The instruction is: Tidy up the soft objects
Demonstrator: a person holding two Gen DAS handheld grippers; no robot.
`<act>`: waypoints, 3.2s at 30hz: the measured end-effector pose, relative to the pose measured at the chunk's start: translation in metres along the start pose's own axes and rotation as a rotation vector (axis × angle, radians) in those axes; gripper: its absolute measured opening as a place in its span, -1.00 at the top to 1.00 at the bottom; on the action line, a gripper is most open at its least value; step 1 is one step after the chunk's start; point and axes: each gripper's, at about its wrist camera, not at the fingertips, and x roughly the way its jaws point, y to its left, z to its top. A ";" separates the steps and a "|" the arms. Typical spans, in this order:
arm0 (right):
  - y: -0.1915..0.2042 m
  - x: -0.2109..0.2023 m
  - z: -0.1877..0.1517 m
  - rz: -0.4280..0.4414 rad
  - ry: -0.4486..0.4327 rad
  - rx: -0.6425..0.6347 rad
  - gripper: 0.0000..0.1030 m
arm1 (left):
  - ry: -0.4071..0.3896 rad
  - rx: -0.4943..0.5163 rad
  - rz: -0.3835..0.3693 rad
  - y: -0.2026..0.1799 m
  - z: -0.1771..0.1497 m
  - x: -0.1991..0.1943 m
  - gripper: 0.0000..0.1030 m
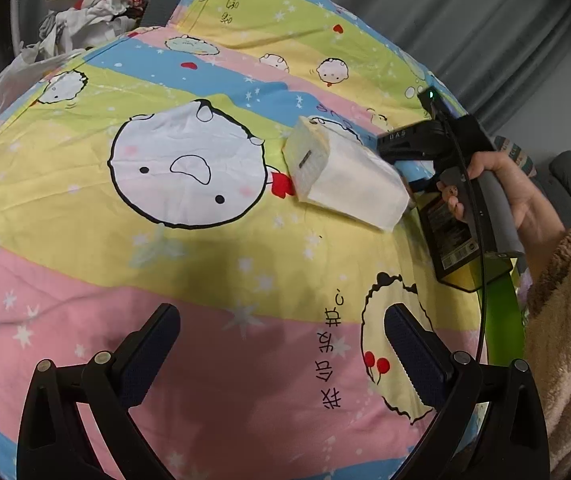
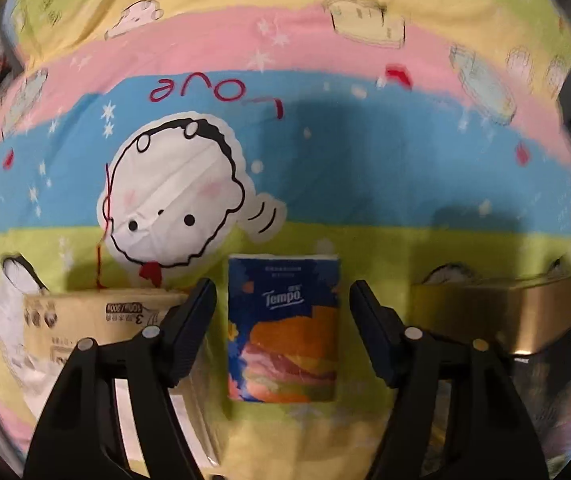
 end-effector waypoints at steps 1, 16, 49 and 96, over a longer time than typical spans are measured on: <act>0.001 0.004 -0.002 -0.001 -0.002 -0.012 -0.01 | 0.000 -0.002 0.001 0.000 0.000 0.000 -0.98; 0.014 -0.089 -0.074 0.080 -0.208 -0.101 0.03 | -0.008 0.016 0.010 -0.005 -0.003 -0.001 -0.98; -0.022 -0.085 -0.246 0.502 -0.384 -0.034 -0.17 | 0.042 0.164 -0.221 -0.070 -0.045 0.023 -0.49; -0.197 -0.180 -0.302 0.537 -0.839 0.283 0.21 | -0.234 0.609 -0.484 -0.290 -0.056 -0.014 0.02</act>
